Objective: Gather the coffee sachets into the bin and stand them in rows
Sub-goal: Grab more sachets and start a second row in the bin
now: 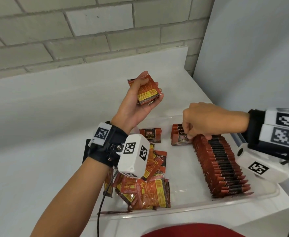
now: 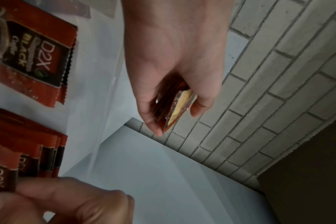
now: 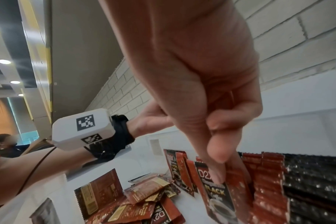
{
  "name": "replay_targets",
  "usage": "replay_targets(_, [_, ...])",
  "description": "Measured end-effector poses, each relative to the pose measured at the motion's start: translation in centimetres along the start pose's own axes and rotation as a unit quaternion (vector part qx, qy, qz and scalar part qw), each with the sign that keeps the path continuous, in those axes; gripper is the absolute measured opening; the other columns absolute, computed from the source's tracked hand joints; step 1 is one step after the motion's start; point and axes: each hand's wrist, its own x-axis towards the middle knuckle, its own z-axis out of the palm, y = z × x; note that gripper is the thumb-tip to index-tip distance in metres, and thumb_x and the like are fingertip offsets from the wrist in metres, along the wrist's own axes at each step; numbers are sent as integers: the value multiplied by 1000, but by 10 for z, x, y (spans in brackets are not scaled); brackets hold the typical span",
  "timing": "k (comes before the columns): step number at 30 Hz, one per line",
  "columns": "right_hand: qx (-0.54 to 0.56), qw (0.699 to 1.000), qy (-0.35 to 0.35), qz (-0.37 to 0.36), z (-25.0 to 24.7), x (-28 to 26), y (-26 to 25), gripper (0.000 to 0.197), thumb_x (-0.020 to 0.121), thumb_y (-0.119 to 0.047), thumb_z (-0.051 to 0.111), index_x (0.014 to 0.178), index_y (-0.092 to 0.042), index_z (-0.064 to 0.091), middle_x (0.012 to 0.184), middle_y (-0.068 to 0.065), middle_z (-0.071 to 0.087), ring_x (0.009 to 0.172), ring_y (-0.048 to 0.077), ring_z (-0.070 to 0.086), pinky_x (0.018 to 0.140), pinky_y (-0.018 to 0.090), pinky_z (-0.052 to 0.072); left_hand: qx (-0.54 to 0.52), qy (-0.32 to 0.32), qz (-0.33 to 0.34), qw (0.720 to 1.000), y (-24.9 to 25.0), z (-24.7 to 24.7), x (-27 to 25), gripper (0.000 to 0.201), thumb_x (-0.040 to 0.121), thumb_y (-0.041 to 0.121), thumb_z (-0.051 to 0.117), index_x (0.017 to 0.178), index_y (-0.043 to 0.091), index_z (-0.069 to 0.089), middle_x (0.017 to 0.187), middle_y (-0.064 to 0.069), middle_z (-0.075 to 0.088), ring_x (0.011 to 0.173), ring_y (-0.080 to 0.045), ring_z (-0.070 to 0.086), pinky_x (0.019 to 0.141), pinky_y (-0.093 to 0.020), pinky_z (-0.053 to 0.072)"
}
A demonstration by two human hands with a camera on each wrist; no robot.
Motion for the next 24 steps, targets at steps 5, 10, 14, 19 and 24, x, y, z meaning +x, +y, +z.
replay_targets(5, [-7, 1000, 3, 5, 1, 1, 1, 9, 82, -24, 74, 86, -16, 74, 28, -16, 45, 31, 2, 48, 53, 15, 44, -10, 2, -10, 1000, 0, 0, 0, 24, 93, 9, 51, 114, 18, 60, 97, -16, 62, 82, -26, 62, 71, -37, 57])
replay_targets(10, [-8, 1000, 5, 5, 1, 2, 3, 10, 83, -24, 74, 84, -15, 74, 29, -15, 46, 29, 1, 47, 48, 14, 39, -20, 0, -11, 1000, -1, 0, 0, 31, 92, 7, 48, 119, 17, 59, 103, -17, 59, 92, -27, 58, 71, -38, 58])
replay_targets(14, [3, 1000, 16, 11, 0, 4, 6, 10, 82, -24, 75, 82, -14, 74, 28, -12, 45, 28, 1, 47, 46, 14, 39, -15, -6, -9, 1000, -2, 2, -1, 32, 92, 5, 47, 119, 16, 61, 104, -13, 56, 89, -26, 59, 74, -40, 58])
replay_targets(19, [4, 1000, 15, 13, 0, 5, 9, 12, 83, -27, 74, 86, -15, 74, 62, 2, 70, 29, 1, 49, 40, 8, 36, -14, -4, -20, 1000, -2, 2, -1, 29, 91, 3, 49, 116, 15, 58, 101, -13, 61, 91, -29, 62, 81, -46, 57])
replay_targets(24, [0, 1000, 17, 17, 3, 7, 11, 14, 83, -27, 74, 88, -14, 74, 69, 5, 72, 29, 1, 48, 46, 12, 39, 7, 4, -45, 999, -1, 2, -2, 15, 90, 5, 54, 105, 6, 55, 96, -15, 66, 90, -30, 66, 83, -44, 56])
